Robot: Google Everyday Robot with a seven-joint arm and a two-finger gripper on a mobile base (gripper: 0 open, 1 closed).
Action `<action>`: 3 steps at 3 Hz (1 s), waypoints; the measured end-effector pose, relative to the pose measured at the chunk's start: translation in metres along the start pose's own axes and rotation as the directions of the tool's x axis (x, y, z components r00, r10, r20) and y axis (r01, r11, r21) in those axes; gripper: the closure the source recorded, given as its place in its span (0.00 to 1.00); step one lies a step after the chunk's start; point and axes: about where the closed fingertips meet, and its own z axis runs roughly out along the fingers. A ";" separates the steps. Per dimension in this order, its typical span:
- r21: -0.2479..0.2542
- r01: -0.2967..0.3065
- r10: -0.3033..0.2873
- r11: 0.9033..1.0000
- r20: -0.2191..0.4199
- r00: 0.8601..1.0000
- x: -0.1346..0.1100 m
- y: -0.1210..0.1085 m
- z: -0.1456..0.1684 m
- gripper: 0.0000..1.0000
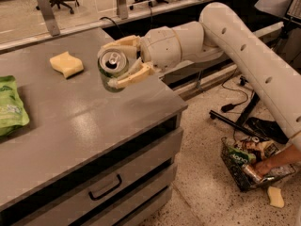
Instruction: Place green can upright
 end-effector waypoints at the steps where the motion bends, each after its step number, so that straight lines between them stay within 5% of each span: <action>1: 0.030 -0.130 0.126 0.991 0.114 0.986 0.007 0.009 0.002 1.00; 2: 0.033 -0.281 0.270 0.959 0.184 0.945 0.012 0.022 0.005 1.00; 3: 0.010 -0.366 0.362 0.930 0.124 0.924 0.014 0.027 0.005 0.83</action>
Offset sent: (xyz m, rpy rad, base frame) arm -0.0194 -0.0086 -0.0391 0.0865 0.5425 -0.0099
